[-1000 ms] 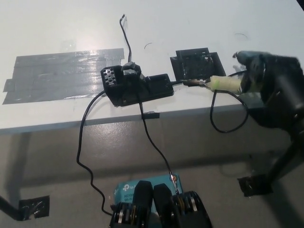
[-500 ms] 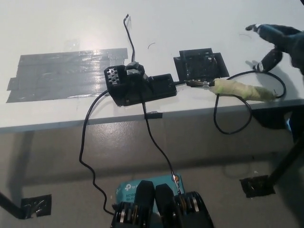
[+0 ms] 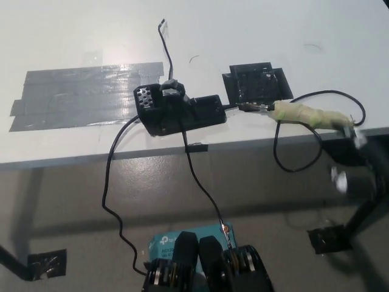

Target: The robot uses its right hand to grab the soldering gun kept on the middle of the table and pulls it out of its base and keep it on the right side of the base

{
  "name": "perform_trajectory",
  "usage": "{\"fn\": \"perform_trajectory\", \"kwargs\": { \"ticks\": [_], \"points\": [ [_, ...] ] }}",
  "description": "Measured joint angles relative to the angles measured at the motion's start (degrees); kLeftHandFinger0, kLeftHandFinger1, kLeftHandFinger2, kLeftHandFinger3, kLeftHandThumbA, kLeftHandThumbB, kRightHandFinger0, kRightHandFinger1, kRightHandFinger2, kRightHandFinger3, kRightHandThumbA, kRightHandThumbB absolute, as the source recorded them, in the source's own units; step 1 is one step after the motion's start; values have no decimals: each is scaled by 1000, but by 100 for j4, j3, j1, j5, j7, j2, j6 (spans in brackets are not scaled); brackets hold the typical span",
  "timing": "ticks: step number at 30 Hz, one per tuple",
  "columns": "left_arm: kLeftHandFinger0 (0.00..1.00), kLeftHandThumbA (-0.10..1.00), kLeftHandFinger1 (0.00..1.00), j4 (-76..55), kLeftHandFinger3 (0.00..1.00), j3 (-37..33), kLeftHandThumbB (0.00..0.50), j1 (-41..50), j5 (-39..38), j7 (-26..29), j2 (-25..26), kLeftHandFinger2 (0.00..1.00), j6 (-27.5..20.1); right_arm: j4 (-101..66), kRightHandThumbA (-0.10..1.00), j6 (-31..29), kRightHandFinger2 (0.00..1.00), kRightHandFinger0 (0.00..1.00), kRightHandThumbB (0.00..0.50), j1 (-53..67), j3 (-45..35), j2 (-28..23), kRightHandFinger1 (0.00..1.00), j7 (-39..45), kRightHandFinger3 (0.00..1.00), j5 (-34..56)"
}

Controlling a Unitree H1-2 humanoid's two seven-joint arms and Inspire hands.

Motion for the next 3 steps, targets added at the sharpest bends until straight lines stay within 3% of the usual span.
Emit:
{"fn": "perform_trajectory", "kwargs": {
  "ticks": [3],
  "points": [
    [333, 766, 372, 6, 725, 8, 308, 3, 0, 0, 1, 479, 0, -94, 527, -48, 1000, 1000, 80, 772, -328, 361, 1000, -176, 1000, 258]
  ]
}}
